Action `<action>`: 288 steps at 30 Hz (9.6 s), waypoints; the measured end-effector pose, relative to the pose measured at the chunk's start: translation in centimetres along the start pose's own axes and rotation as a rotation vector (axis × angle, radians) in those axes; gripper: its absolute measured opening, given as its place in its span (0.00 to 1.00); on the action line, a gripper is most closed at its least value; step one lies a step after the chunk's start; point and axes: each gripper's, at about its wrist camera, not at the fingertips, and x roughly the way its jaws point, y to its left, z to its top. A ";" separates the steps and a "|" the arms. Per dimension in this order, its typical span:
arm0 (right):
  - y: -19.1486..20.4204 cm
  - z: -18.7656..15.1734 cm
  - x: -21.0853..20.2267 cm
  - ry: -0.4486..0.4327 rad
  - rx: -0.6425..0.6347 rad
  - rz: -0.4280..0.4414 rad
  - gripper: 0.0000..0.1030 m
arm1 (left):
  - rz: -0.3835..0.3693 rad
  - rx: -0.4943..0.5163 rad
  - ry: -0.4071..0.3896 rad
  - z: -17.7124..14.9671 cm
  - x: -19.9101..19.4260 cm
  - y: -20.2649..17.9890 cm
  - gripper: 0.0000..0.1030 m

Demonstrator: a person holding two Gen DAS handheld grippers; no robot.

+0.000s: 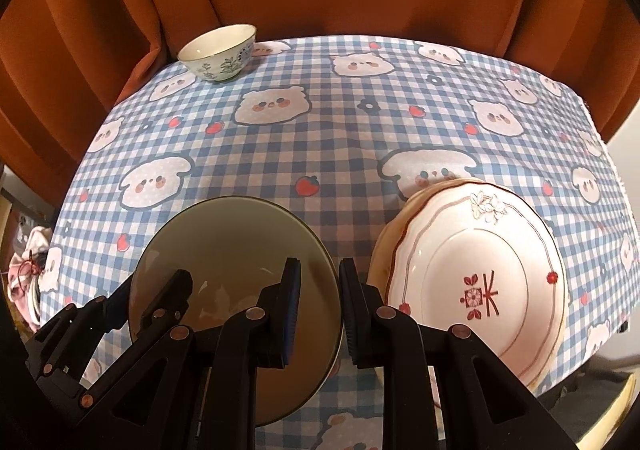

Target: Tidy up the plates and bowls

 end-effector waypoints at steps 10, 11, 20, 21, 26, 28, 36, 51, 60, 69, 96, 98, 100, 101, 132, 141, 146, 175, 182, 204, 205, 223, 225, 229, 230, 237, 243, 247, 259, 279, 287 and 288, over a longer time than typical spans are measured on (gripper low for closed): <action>1.9 -0.1 -1.7 -0.013 0.024 -0.059 0.53 | -0.052 0.008 -0.012 0.8 -1.7 2.6 0.50; 2.2 0.1 -2.1 -0.021 0.032 -0.062 0.53 | -0.062 0.009 -0.019 1.1 -2.0 3.0 0.50; 5.7 2.2 -4.6 -0.102 0.048 -0.065 0.57 | -0.067 0.018 -0.084 3.6 -4.1 6.8 0.56; 6.2 2.5 -4.8 -0.107 0.050 -0.065 0.57 | -0.064 0.021 -0.089 3.9 -4.2 7.3 0.58; 8.1 3.6 -5.2 -0.127 0.067 -0.060 0.61 | -0.054 0.036 -0.119 5.4 -4.5 9.5 0.65; 8.8 4.2 -5.2 -0.135 0.072 -0.061 0.63 | -0.061 0.046 -0.124 6.2 -4.5 10.4 0.73; 11.1 7.2 -5.5 -0.169 0.067 -0.029 0.81 | -0.074 0.061 -0.171 9.4 -5.1 11.8 0.88; 12.2 16.9 -2.0 -0.246 0.003 0.071 0.81 | 0.012 -0.011 -0.233 18.5 -1.6 11.3 0.88; 10.8 21.6 2.4 -0.241 0.013 0.110 0.81 | 0.034 -0.064 -0.207 22.1 2.6 9.8 0.85; 9.5 25.5 8.4 -0.203 0.031 0.110 0.70 | 0.049 -0.067 -0.177 25.1 8.1 7.6 0.67; 9.3 28.5 19.3 -0.083 0.035 0.121 0.17 | 0.116 -0.055 -0.087 27.7 16.9 7.1 0.20; 9.4 28.6 19.4 -0.085 0.029 0.116 0.17 | 0.117 -0.053 -0.090 27.8 16.9 7.1 0.19; 9.6 28.7 19.4 -0.088 0.020 0.110 0.17 | 0.110 -0.056 -0.084 27.8 16.9 7.2 0.19; 9.7 28.8 19.5 -0.088 0.015 0.108 0.17 | 0.107 -0.058 -0.079 27.8 16.9 7.3 0.19; 10.4 24.8 6.1 -0.191 0.039 0.076 0.17 | 0.049 -0.028 -0.180 24.9 3.9 8.6 0.19; 10.0 21.0 0.6 -0.240 0.078 0.054 0.17 | 0.012 0.015 -0.216 21.7 -0.4 8.6 0.19; 9.8 18.2 -2.2 -0.260 0.111 0.030 0.17 | -0.019 0.039 -0.228 19.5 -2.1 8.7 0.19; 1.0 4.8 -7.3 -0.193 0.062 0.024 0.17 | -0.026 0.030 -0.155 5.9 -5.6 1.5 0.19; 0.2 3.2 -5.4 -0.139 0.002 0.048 0.17 | 0.005 0.004 -0.113 3.8 -4.5 0.8 0.19; -0.7 0.7 -1.7 -0.038 -0.070 0.069 0.16 | 0.050 -0.015 -0.014 0.7 -1.3 -0.5 0.20; -0.7 0.5 -1.6 -0.038 -0.076 0.065 0.16 | 0.057 -0.011 -0.015 0.5 -1.3 -0.6 0.20; -2.0 0.0 -1.4 -0.001 -0.061 0.129 0.17 | 0.084 -0.002 -0.039 0.3 -2.0 -1.3 0.37; -2.2 0.2 -1.3 0.008 -0.052 0.126 0.17 | 0.075 0.008 -0.036 0.4 -2.0 -1.4 0.46; -2.6 0.5 -0.8 0.039 -0.025 0.148 0.17 | 0.066 0.000 -0.006 0.6 -1.8 -0.9 0.61; -2.6 0.5 -0.7 0.046 -0.025 0.149 0.17 | 0.057 0.000 0.005 0.8 -1.7 -0.8 0.62; -2.4 1.2 0.3 0.092 0.003 0.151 0.24 | -0.003 0.040 0.067 1.4 0.0 -0.6 0.73; -2.6 1.0 2.3 0.145 0.061 0.146 0.36 | -0.034 0.063 0.108 1.4 1.4 -0.6 0.73; -2.7 1.0 3.3 0.159 0.098 0.172 0.36 | -0.047 0.057 0.126 1.6 2.1 -0.3 0.72; -2.4 1.2 4.2 0.161 0.125 0.224 0.36 | -0.148 0.099 0.141 1.8 2.4 -1.0 0.66; -0.7 1.1 1.0 0.116 0.147 0.184 0.39 | -0.221 0.074 0.102 2.5 -1.3 1.0 0.59; 0.7 1.1 -2.3 0.055 0.153 0.168 0.40 | -0.245 0.071 0.054 2.7 -3.9 2.2 0.59; 0.9 1.1 -2.5 0.054 0.152 0.168 0.40 | -0.246 0.070 0.053 2.7 -4.1 2.3 0.59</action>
